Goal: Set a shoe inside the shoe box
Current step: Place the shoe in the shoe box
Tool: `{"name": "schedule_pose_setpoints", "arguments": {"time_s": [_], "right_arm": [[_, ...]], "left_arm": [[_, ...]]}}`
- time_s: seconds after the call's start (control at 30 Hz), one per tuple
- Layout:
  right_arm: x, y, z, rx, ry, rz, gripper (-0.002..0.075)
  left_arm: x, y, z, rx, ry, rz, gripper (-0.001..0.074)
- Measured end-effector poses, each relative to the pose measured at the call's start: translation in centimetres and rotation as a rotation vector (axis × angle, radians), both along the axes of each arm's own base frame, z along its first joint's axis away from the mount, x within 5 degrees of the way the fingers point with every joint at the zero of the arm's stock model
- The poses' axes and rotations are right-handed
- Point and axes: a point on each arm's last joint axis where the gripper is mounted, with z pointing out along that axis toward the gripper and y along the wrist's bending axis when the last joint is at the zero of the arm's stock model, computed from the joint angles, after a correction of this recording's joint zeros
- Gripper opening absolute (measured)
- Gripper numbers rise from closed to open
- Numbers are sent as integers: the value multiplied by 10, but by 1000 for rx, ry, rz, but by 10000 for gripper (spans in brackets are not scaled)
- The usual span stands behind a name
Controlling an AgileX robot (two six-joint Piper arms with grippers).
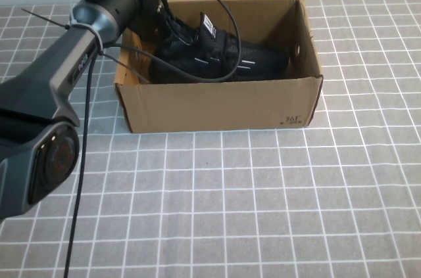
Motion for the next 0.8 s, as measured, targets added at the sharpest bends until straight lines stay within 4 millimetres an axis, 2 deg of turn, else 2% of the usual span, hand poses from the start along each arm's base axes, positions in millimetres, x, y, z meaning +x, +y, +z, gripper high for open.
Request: {"name": "schedule_pose_setpoints", "arguments": {"time_s": [0.27,0.57,0.8], "right_arm": [[1,0,-1,-1,1,0,50],[9,6,-11,-17,23,2,50],[10,6,-12,-33,16,14,50]], "left_arm": [[3,-3,3,-3,-55,-42,13],[7,-5,6,19,-127,-98,13],[11,-7,-5,17,-129,-102,13]]}}
